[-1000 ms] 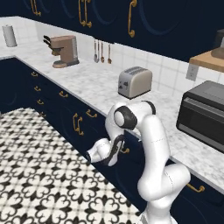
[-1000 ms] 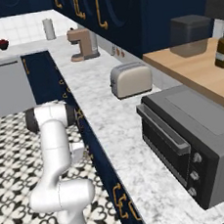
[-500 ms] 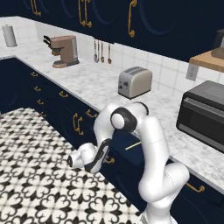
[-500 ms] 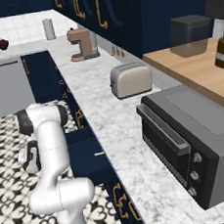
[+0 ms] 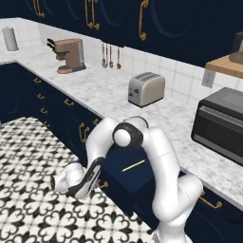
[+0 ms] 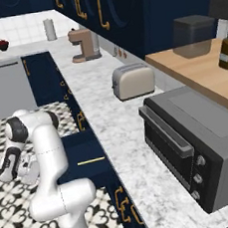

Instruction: Take a straw from the drawer in front and place it inside the glass cup on the dining counter.

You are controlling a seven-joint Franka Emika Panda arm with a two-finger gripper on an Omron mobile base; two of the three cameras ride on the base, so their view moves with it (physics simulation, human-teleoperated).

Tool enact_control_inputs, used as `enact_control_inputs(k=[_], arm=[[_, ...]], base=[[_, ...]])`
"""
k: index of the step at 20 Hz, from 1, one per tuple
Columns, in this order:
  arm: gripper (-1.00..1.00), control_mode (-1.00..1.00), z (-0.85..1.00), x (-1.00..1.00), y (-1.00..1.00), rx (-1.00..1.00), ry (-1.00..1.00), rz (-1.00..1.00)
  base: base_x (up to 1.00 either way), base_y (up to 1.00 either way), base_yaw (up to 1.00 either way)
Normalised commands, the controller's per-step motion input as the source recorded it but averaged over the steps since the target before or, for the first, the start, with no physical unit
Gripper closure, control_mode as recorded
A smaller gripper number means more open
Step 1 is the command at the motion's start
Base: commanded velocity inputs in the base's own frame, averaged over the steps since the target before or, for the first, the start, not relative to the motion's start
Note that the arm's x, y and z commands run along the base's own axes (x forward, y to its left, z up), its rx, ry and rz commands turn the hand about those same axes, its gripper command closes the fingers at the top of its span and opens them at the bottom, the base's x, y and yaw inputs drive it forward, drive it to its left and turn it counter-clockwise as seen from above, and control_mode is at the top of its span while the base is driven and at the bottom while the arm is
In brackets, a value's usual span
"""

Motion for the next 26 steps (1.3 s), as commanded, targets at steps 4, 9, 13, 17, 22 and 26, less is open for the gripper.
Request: enact_control_inputs(k=[4,9,13,17,22,26], arm=[[-1.00,-1.00,0.66,-0.58,0.10,0.27,0.13,0.00],[-1.00,-1.00,0.97,-0.62,-0.18,0.39,0.08,0.00],[-1.00,-1.00,1.00,-0.07,-0.92,0.42,0.02,0.00],[-1.00,-1.00,0.90,0.28,-1.00,0.36,0.03,-0.01],[-1.00,-1.00,0.67,0.61,-1.00,0.37,0.16,0.00],[-1.00,-1.00,0.47,0.79,-0.81,0.29,0.24,0.00]], base=[[0.00,0.00,0.00],[0.00,0.00,0.00],[0.00,0.00,0.00],[0.00,0.00,0.00],[0.00,0.00,0.00],[0.00,0.00,0.00]])
